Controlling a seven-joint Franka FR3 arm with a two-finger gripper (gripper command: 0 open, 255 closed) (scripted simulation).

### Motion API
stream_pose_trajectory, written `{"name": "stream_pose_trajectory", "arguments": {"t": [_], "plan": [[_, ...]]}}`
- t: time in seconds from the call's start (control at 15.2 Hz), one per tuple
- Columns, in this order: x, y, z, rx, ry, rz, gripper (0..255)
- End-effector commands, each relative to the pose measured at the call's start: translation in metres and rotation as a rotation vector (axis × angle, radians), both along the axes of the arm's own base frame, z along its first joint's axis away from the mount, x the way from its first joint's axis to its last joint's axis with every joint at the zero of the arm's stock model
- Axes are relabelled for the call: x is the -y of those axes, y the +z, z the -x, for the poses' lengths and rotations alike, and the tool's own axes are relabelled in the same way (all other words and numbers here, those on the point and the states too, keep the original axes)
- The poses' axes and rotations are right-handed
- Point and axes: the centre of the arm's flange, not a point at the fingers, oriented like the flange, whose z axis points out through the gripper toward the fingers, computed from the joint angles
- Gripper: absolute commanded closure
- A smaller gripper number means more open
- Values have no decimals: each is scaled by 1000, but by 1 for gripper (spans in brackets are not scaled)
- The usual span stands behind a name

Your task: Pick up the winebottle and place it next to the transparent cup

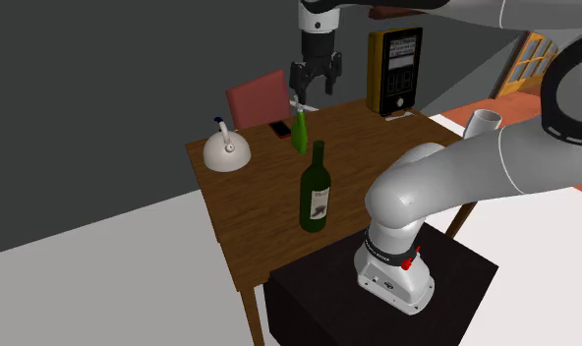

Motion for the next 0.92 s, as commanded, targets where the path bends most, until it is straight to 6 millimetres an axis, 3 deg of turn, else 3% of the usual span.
{"name": "stream_pose_trajectory", "arguments": {"t": [0.0,0.59,0.86], "plan": [[0,0,0,0,0,0,0],[-57,-75,94,134,-72,14,0],[-57,-96,92,134,-72,14,0]]}}
